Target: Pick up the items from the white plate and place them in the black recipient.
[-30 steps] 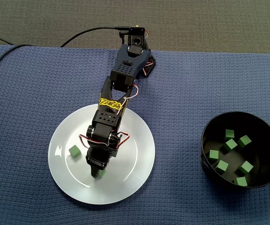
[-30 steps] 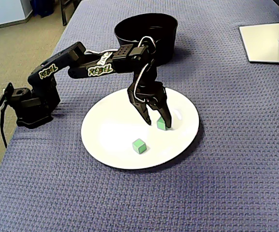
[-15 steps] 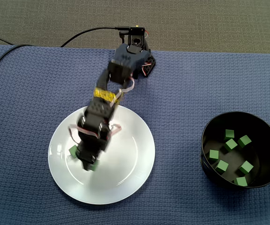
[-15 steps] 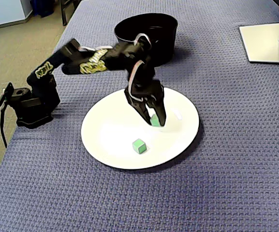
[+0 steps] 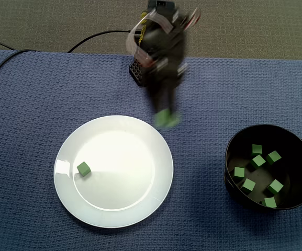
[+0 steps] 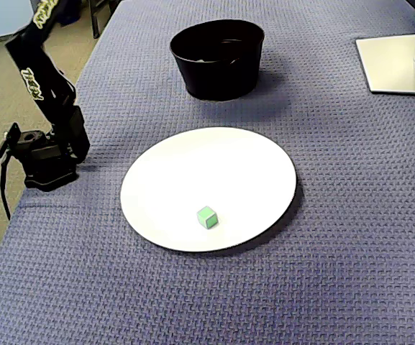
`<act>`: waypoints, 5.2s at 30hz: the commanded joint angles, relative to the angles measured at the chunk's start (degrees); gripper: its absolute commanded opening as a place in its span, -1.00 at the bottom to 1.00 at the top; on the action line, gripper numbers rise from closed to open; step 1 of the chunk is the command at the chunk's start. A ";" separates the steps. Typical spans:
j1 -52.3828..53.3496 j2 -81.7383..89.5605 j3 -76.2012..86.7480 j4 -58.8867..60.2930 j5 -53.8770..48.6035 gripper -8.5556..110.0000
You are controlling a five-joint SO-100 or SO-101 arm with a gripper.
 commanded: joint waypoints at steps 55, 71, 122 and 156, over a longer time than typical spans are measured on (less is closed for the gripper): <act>36.30 -10.46 -2.90 29.62 -17.14 -0.14; 41.04 -51.15 -17.14 29.97 -36.30 -0.18; 31.11 -10.28 -9.32 2.46 19.78 -0.86; -38.94 -53.17 -5.36 -15.64 15.73 -0.82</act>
